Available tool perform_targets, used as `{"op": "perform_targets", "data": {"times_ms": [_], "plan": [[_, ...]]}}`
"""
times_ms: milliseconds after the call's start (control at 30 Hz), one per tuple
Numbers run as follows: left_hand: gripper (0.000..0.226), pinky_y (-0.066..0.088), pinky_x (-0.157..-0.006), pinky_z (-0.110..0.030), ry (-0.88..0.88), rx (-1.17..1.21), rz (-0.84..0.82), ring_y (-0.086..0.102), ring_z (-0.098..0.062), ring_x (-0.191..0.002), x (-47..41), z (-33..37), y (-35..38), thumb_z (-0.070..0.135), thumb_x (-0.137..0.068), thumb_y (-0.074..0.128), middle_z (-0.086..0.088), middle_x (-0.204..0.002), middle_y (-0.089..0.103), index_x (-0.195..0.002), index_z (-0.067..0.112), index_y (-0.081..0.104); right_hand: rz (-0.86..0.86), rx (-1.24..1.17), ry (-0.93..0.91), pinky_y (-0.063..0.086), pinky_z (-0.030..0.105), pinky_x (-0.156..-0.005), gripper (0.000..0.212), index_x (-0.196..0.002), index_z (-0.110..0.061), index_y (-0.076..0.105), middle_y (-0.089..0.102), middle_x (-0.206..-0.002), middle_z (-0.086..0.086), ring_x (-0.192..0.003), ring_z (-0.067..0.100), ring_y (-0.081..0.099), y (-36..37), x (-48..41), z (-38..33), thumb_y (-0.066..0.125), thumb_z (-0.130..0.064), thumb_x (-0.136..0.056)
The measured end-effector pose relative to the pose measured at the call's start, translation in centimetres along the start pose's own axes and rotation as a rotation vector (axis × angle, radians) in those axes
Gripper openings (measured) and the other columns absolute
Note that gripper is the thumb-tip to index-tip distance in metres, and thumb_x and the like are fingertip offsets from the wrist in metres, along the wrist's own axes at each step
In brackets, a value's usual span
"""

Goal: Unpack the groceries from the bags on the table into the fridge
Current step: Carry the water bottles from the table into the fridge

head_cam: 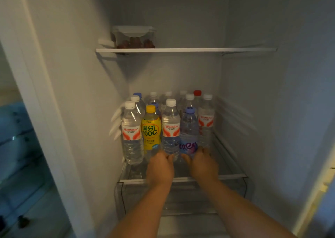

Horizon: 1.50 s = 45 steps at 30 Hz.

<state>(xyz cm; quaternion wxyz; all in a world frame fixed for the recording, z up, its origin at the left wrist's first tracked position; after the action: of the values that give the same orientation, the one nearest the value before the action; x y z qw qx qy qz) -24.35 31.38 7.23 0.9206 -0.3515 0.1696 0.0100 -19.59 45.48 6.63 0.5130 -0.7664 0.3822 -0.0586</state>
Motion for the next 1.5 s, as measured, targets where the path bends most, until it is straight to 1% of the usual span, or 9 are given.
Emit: {"op": "perform_targets", "data": {"times_ms": [167, 267, 400, 533, 600, 667, 867, 1100, 1500], "plan": [[0.022, 0.041, -0.064, -0.034, 0.425, 0.040, 0.222, 0.053, -0.020, -0.078, 1.8, 0.2, -1.2, 0.035, -0.096, 0.057, 0.003, -0.077, 0.057, -0.081, 0.022, 0.050, 0.339, -0.087, -0.200, 0.047, 0.045, -0.092, 0.066, -0.145, -0.011, 0.041, 0.047, -0.140, 0.013, -0.118, 0.033, 0.049, -1.5, 3.5, 0.5, 0.061, -0.045, -0.092], [0.021, 0.046, -0.079, -0.041, 0.534, -0.125, 0.254, 0.054, -0.025, -0.095, 3.0, -0.9, -0.9, 0.040, -0.094, 0.049, 0.000, -0.098, 0.061, -0.093, 0.021, 0.058, 0.380, 0.070, -0.297, 0.043, 0.048, -0.100, 0.061, -0.146, -0.014, 0.045, 0.045, -0.148, 0.013, -0.126, 0.036, 0.048, -0.7, 6.8, 2.0, 0.053, -0.042, -0.092], [0.044, 0.039, -0.102, -0.043, 0.595, -0.300, 0.166, 0.049, -0.027, -0.130, 6.6, -3.5, -0.2, 0.043, -0.095, 0.044, -0.004, -0.137, 0.059, -0.125, 0.018, 0.062, 0.250, 0.181, -0.278, 0.020, 0.055, -0.115, 0.063, -0.150, -0.022, 0.042, 0.032, -0.160, 0.011, -0.145, 0.035, 0.031, 1.0, 11.1, 4.7, 0.036, -0.052, -0.095], [0.069, 0.012, -0.123, -0.049, 0.497, -0.386, 0.013, 0.012, -0.028, -0.154, 11.0, -6.9, 0.0, 0.052, -0.099, 0.031, -0.002, -0.167, 0.017, -0.158, 0.018, 0.025, 0.083, 0.220, -0.237, 0.015, 0.061, -0.118, 0.076, -0.159, -0.027, 0.013, 0.002, -0.167, 0.006, -0.153, 0.031, 0.006, 1.5, 14.6, 5.8, 0.034, -0.059, -0.094], [0.074, 0.007, -0.124, -0.051, 0.430, -0.447, -0.113, -0.010, -0.024, -0.155, 12.9, -7.8, -0.3, 0.058, -0.099, 0.020, 0.002, -0.168, -0.012, -0.161, 0.023, 0.001, -0.044, 0.207, -0.191, 0.007, 0.060, -0.119, 0.077, -0.158, -0.032, -0.005, -0.020, -0.165, 0.000, -0.153, 0.028, -0.009, 1.1, 15.8, 6.1, 0.032, -0.061, -0.097], [0.073, 0.002, -0.124, -0.053, 0.366, -0.493, -0.226, -0.019, -0.024, -0.153, 14.1, -7.9, -0.9, 0.062, -0.099, 0.017, 0.004, -0.164, -0.025, -0.160, 0.029, -0.006, -0.150, 0.200, -0.151, 0.000, 0.058, -0.119, 0.075, -0.156, -0.036, -0.011, -0.026, -0.163, -0.003, -0.153, 0.026, -0.013, 0.7, 16.7, 6.3, 0.028, -0.064, -0.098], [0.070, -0.004, -0.123, -0.055, 0.224, -0.555, -0.300, -0.017, -0.025, -0.153, 20.3, -8.0, -4.6, 0.066, -0.098, 0.010, 0.003, -0.167, -0.017, -0.159, 0.033, -0.005, -0.281, 0.128, -0.168, -0.001, 0.058, -0.120, 0.072, -0.158, -0.036, -0.004, -0.015, -0.166, -0.004, -0.153, 0.029, -0.011, -0.8, 22.8, 7.3, 0.025, -0.065, -0.098], [0.075, -0.011, -0.122, -0.052, 0.060, -0.538, -0.240, -0.025, -0.022, -0.151, 30.6, -8.7, -7.9, 0.071, -0.091, 0.001, 0.008, -0.165, -0.021, -0.157, 0.037, -0.009, -0.400, 0.084, -0.256, -0.007, 0.058, -0.120, 0.069, -0.156, -0.039, -0.010, -0.022, -0.164, -0.007, -0.152, 0.025, -0.018, -3.2, 31.0, 9.5, 0.019, -0.064, -0.099], [0.070, -0.015, -0.119, -0.052, -0.205, -0.479, -0.218, -0.026, -0.019, -0.149, 50.8, -8.9, -12.7, 0.069, -0.097, 0.014, 0.009, -0.166, -0.017, -0.157, 0.041, -0.009, -0.572, 0.001, -0.393, -0.007, 0.060, -0.119, 0.070, -0.157, -0.037, -0.007, -0.019, -0.165, -0.006, -0.152, 0.027, -0.016, -8.5, 45.8, 14.3, 0.022, -0.064, -0.099]]}}
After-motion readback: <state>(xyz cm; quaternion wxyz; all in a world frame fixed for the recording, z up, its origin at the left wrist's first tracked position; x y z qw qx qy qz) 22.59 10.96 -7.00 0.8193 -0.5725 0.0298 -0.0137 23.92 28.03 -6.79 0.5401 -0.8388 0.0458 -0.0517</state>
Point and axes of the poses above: each hand's wrist, its own x-axis away from the middle knuckle, its own y-axis out of the palm, z = x × y, the point moved 2 cm from there along -x, towards the middle knuckle
